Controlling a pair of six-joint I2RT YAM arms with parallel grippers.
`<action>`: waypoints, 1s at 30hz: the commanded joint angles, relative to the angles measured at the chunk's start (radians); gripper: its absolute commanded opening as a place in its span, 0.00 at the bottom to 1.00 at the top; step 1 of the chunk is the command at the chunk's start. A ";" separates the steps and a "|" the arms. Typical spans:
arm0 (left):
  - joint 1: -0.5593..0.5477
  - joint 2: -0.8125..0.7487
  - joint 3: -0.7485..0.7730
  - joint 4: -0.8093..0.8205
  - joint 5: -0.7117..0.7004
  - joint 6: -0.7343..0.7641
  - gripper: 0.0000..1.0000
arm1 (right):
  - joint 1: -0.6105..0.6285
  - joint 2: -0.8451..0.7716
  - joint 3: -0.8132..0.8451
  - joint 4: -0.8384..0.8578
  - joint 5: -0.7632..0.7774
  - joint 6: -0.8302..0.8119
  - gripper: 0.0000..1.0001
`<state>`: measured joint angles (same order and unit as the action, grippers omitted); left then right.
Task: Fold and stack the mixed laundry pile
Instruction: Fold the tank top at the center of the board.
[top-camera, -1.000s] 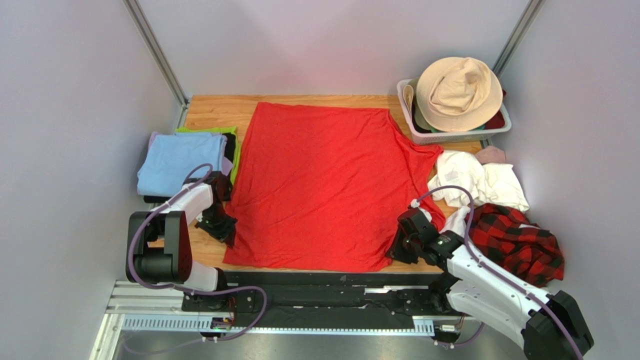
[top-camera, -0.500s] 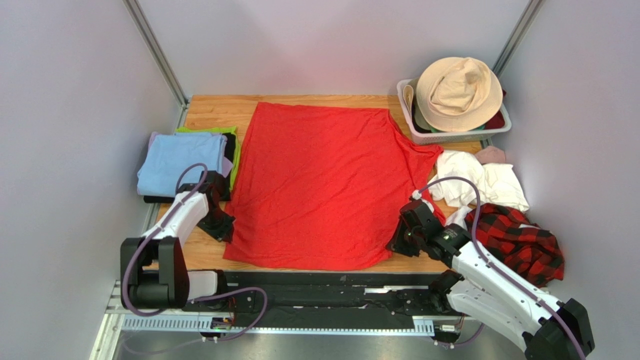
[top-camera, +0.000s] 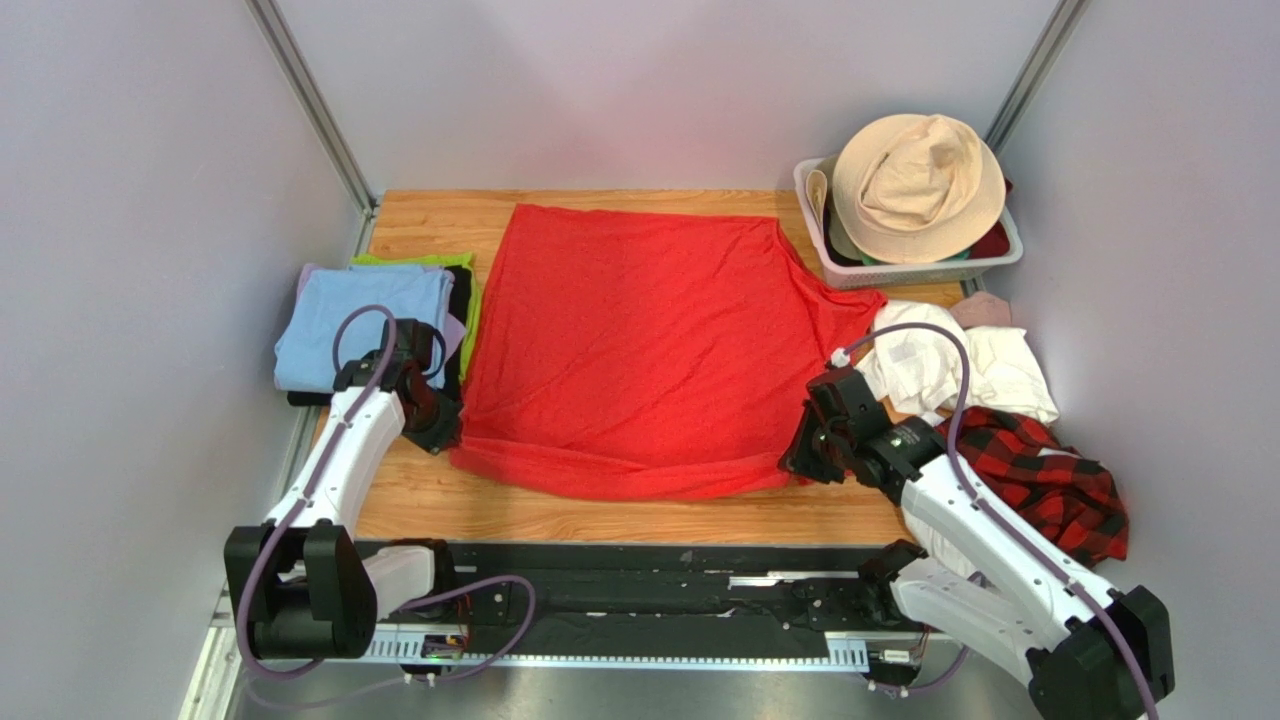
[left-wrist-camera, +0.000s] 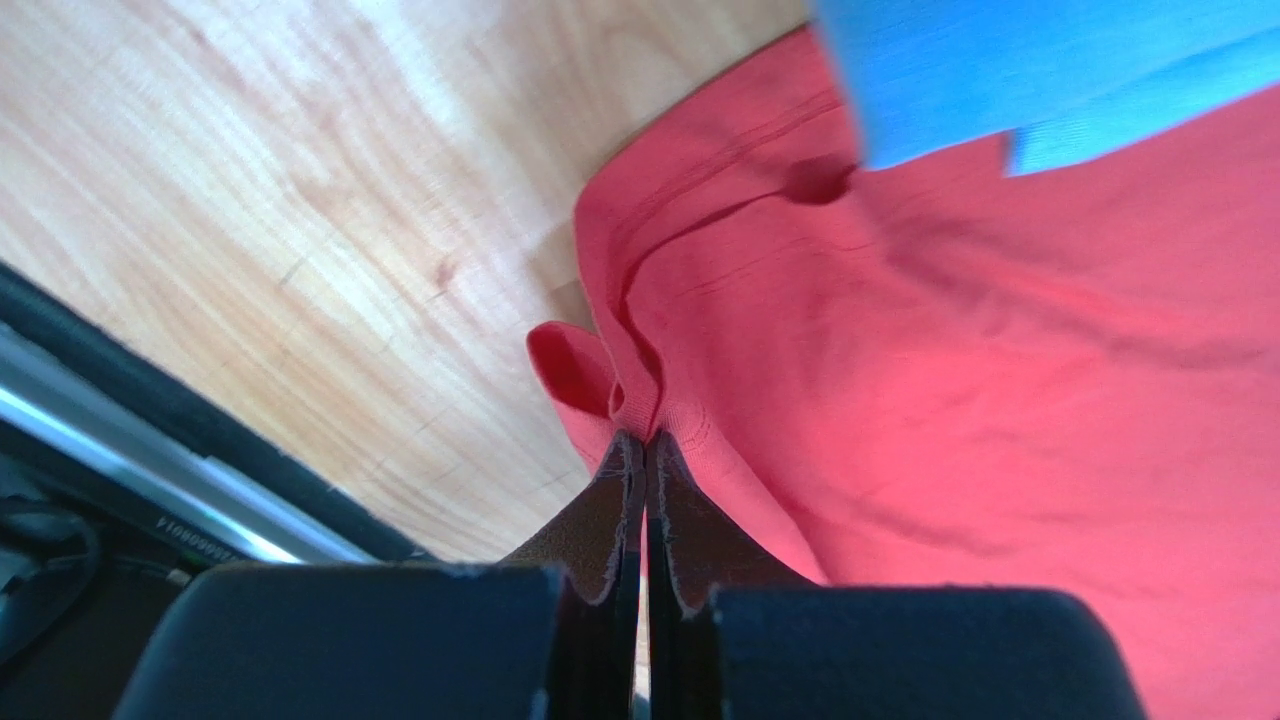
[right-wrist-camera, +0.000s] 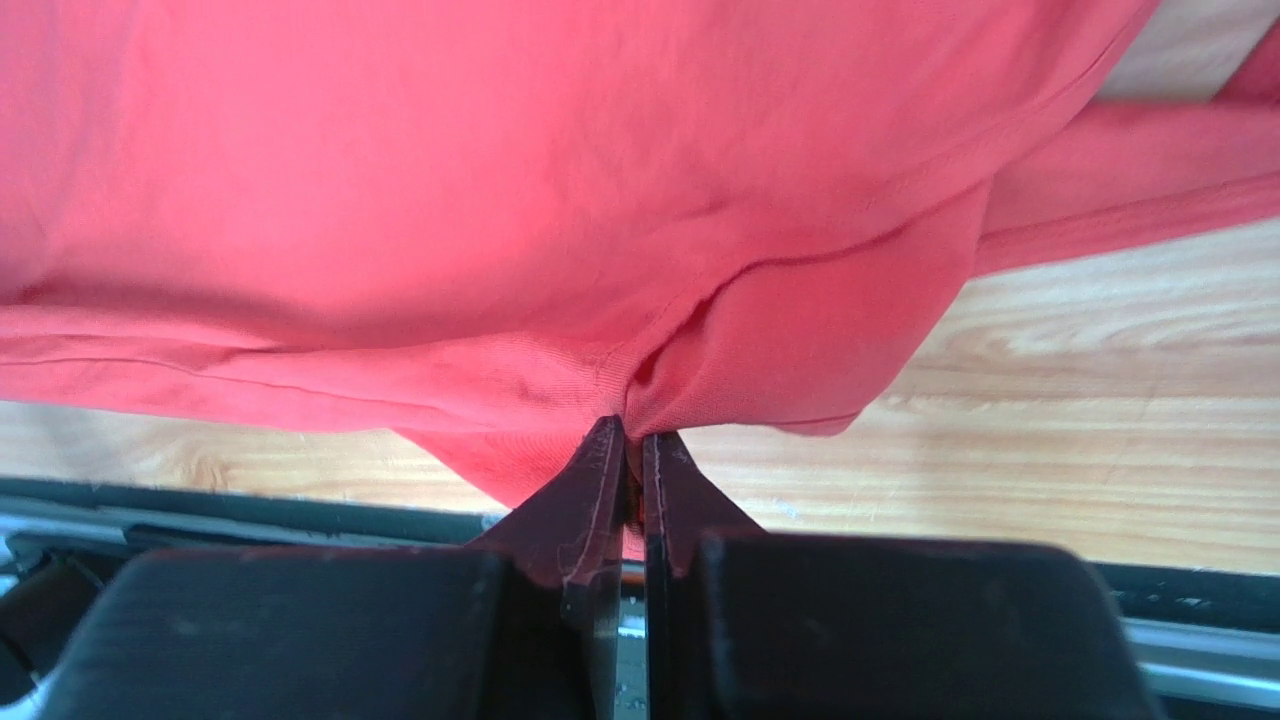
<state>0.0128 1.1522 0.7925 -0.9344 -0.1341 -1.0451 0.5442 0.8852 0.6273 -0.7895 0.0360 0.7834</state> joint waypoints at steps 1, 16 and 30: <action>-0.004 0.000 0.062 0.078 0.025 -0.026 0.00 | -0.076 0.049 0.081 0.024 -0.021 -0.078 0.07; 0.001 0.306 0.307 0.115 0.071 -0.024 0.00 | -0.243 0.330 0.248 0.139 -0.068 -0.173 0.06; 0.030 0.429 0.396 0.175 0.126 -0.066 0.00 | -0.316 0.642 0.494 0.154 -0.111 -0.250 0.05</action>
<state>0.0212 1.5661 1.1336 -0.7860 -0.0162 -1.0927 0.2466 1.4677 1.0470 -0.6662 -0.0639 0.5674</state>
